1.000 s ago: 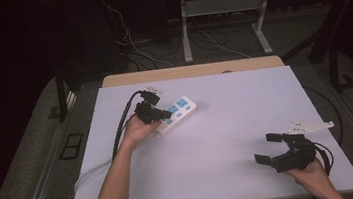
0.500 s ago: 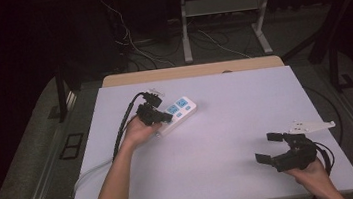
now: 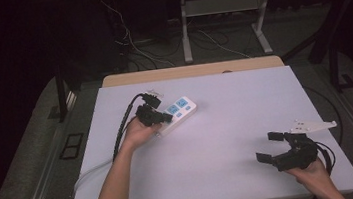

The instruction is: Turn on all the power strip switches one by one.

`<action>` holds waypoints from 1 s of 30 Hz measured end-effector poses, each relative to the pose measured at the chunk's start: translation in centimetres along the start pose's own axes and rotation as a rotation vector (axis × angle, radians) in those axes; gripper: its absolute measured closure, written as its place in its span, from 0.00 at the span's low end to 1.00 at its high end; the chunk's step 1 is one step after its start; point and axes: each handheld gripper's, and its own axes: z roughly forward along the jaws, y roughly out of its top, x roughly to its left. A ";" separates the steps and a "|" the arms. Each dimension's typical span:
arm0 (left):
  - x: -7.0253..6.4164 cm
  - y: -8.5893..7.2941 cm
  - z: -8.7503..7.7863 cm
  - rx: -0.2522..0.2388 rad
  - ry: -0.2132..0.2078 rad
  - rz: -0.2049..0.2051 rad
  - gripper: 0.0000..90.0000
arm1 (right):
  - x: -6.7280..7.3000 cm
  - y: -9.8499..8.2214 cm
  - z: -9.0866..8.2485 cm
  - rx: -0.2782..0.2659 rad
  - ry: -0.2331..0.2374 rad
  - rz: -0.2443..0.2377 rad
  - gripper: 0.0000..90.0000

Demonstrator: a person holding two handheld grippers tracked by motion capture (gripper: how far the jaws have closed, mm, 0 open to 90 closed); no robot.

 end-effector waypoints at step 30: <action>0.7 -0.8 0.2 -0.039 -0.038 -0.089 1.00 | 0.0 0.0 -0.1 -0.010 -0.011 -0.004 0.01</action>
